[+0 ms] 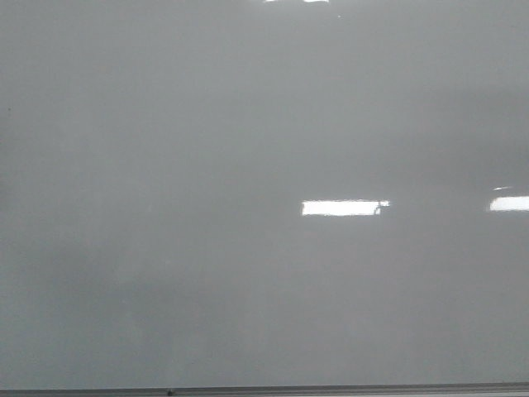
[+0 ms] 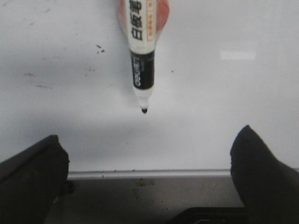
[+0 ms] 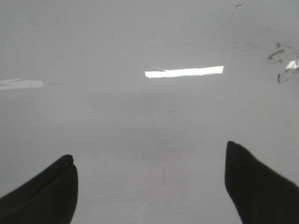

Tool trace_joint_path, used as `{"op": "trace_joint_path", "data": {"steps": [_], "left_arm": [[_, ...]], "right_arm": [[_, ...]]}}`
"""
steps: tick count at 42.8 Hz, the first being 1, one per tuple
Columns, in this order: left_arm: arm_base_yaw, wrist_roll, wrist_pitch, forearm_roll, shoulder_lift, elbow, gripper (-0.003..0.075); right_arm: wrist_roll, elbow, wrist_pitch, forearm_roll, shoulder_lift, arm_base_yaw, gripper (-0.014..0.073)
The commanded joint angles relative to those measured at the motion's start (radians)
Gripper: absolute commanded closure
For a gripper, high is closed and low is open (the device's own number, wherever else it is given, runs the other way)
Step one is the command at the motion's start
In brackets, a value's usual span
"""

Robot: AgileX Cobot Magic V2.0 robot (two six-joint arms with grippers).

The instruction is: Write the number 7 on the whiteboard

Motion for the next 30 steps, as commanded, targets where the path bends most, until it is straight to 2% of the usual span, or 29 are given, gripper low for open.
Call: {"op": "trace_joint_path", "data": {"steps": [1,11,17,23,30], "left_arm": [[0.001,0.0,-0.176,-0.01,0.032,-0.035,0.0051],[0.001,0.0,-0.386,0.036,0.11,-0.035,0.0052],[0.001,0.0,-0.4,0.036,0.134,-0.035,0.0083],[0.001,0.0,-0.41,0.036,0.17,-0.035,0.0237],[0.001,0.0,-0.428,0.054,0.176,-0.031,0.0453]], "right_arm": [[-0.003,-0.036,-0.081,-0.009,0.016,-0.001,-0.0059],[-0.003,-0.036,-0.081,-0.009,0.016,-0.001,-0.0059],[-0.003,-0.036,-0.081,-0.009,0.016,-0.001,-0.0059],[-0.003,-0.036,-0.081,-0.009,0.016,-0.001,-0.0059],[-0.003,-0.036,-0.081,-0.009,0.016,-0.001,-0.0059]]}}
